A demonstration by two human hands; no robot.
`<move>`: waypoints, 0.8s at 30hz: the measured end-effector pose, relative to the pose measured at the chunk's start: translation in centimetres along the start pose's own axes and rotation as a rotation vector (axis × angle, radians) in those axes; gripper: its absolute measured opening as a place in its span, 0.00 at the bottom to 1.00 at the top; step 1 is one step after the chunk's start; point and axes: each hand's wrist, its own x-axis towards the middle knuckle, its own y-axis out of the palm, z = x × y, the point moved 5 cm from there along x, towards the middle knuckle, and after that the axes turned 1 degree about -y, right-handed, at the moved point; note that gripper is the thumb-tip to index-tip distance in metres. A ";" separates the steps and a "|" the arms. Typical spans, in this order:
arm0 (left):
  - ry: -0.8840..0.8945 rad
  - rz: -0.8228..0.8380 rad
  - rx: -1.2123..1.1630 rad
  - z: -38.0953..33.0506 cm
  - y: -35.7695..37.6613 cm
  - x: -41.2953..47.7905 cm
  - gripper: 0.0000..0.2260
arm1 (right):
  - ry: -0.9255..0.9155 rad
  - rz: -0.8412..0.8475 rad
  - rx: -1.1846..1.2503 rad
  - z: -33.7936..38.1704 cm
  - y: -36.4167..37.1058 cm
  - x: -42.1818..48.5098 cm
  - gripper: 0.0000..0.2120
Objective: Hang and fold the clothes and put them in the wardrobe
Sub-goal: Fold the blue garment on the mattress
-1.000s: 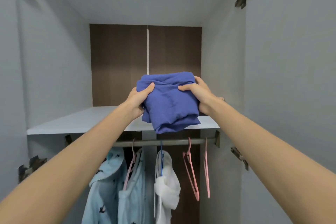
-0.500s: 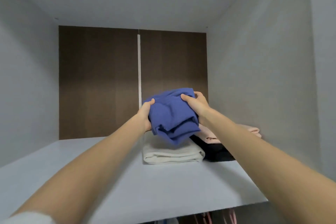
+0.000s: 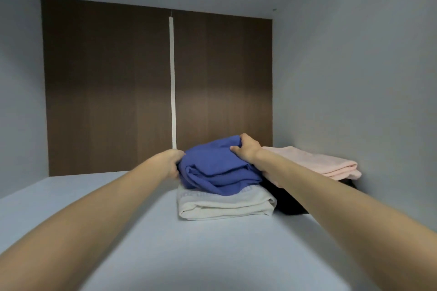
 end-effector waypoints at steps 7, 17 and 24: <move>0.021 -0.001 0.000 0.8 -1.1 -1.7 0.16 | 0.035 0.100 0.180 0.4 -0.3 -1.5 0.22; 0.535 -0.366 0.604 -3.4 -1.4 -4.4 0.20 | -0.350 0.020 -0.333 5.6 -0.5 -4.5 0.18; 0.342 -0.251 0.877 1.3 3.0 -4.0 0.24 | -0.129 0.410 -0.633 1.2 4.6 -5.0 0.25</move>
